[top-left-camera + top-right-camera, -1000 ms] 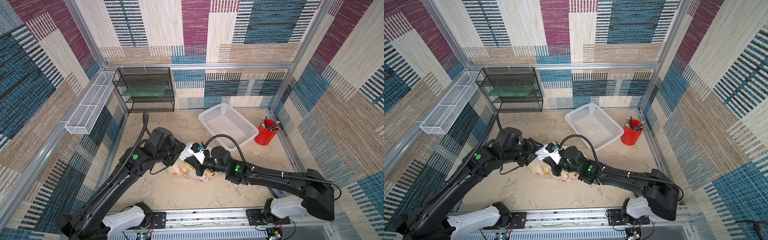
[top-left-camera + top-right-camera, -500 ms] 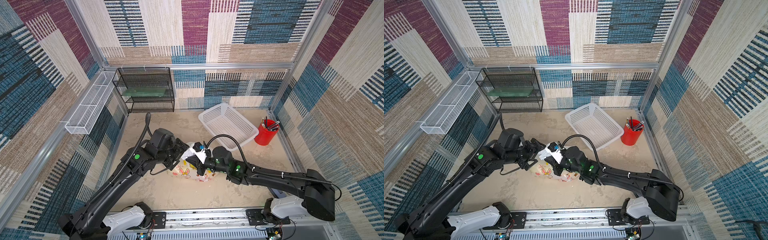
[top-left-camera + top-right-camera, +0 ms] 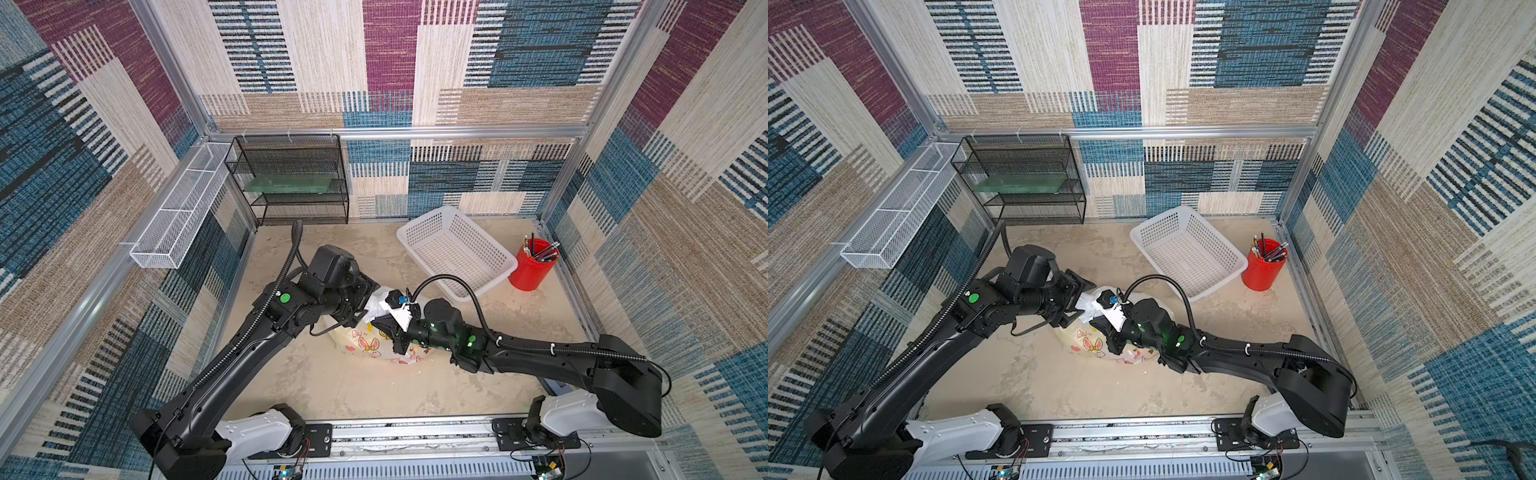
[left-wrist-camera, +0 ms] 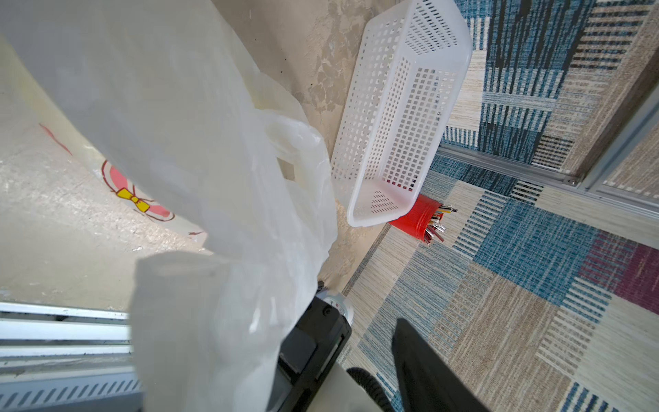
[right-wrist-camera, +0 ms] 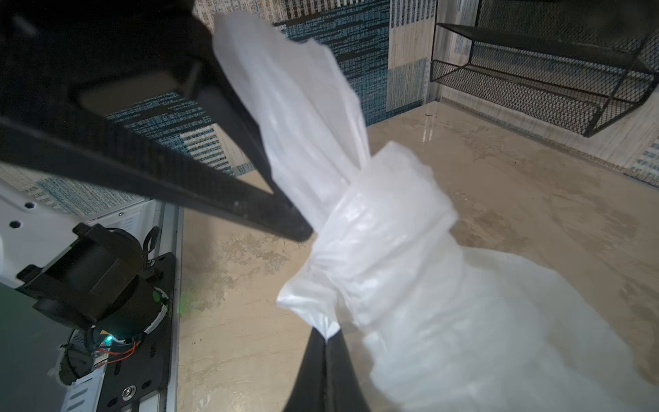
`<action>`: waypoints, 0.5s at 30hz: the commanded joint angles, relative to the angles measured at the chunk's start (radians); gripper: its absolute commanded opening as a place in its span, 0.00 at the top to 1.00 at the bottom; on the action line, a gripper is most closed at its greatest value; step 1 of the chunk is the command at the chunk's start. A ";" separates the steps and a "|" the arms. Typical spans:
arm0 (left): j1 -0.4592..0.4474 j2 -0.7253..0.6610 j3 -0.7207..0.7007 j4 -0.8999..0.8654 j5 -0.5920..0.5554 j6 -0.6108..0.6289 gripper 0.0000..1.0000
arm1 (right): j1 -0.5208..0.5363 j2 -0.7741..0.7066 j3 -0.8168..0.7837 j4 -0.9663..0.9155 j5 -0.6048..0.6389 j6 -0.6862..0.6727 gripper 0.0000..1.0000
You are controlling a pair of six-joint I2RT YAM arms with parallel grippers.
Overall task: Place the banana into a plastic bag & tie a knot
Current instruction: Cross the plastic bag at the center of the board.
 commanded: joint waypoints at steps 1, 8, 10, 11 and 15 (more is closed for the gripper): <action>-0.002 0.004 0.026 -0.078 0.029 -0.087 0.30 | 0.000 0.003 -0.013 0.088 0.030 -0.020 1.00; -0.009 0.019 0.035 -0.063 0.021 -0.183 0.29 | 0.008 0.017 -0.024 0.107 0.014 -0.028 1.00; -0.014 0.018 0.022 -0.061 0.011 -0.205 0.29 | 0.009 0.021 -0.023 0.111 0.013 -0.030 1.00; -0.014 0.019 0.012 -0.058 0.003 -0.204 0.29 | 0.010 0.023 -0.024 0.113 0.012 -0.031 1.00; -0.013 0.050 -0.019 -0.007 0.012 -0.193 0.29 | 0.016 0.029 -0.027 0.120 0.009 -0.031 1.00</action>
